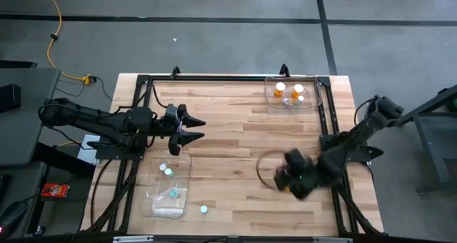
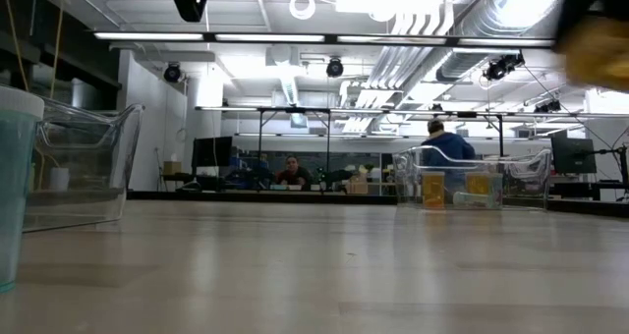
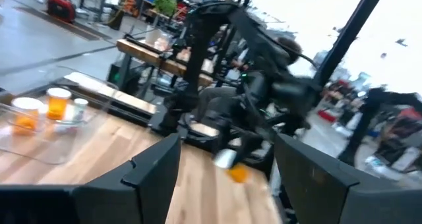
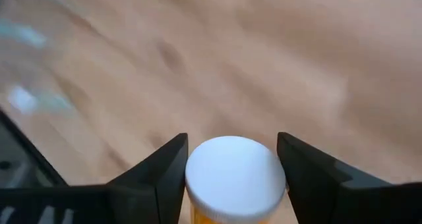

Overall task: Pick and place medicine bottles into bin by pill shape (circle, oval)
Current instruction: Put the large orange capsule bottle into the top transparent bin

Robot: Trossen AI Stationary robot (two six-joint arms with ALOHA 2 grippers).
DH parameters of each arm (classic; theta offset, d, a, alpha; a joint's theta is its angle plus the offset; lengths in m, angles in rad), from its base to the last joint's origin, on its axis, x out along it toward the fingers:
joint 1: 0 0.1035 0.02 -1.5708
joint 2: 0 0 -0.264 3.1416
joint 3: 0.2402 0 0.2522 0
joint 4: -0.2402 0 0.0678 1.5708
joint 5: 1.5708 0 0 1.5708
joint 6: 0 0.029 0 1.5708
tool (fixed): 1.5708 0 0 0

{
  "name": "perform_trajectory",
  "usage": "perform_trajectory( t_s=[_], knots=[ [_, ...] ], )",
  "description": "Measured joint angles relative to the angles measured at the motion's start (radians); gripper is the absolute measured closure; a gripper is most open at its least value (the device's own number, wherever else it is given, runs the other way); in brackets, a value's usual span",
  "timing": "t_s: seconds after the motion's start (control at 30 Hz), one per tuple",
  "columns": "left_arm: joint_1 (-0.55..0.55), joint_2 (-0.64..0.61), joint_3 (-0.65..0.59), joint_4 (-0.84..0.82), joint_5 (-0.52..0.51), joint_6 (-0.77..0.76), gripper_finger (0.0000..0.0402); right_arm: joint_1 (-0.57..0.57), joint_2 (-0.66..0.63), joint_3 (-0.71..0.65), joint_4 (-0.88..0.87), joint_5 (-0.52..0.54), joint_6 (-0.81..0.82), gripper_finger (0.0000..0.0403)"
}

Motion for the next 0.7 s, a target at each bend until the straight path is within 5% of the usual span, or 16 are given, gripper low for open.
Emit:
perform_trajectory(
  t_s=[0.17, 0.33, 0.5, 0.7],
  knots=[
    [0.0, 0.0, 0.0, 0.037, 0.023, -0.029, 0.0165, -0.259, -0.076, 0.0, 0.285, 0.015, -0.596, 0.0207],
    [0.0, 0.0, 0.0, 0.069, 0.023, -0.057, 0.0165, -0.487, -0.066, -0.001, 0.698, -0.202, -1.082, 0.0207],
    [0.0, 0.0, 0.0, 0.093, 0.019, -0.083, 0.0165, -0.611, -0.052, -0.002, 0.915, -0.421, -1.274, 0.0207],
    [-0.001, 0.0, 0.0, 0.099, -0.012, -0.097, 0.0165, -0.656, -0.053, -0.002, 0.939, -0.509, -1.301, 0.0207]
  ],
)
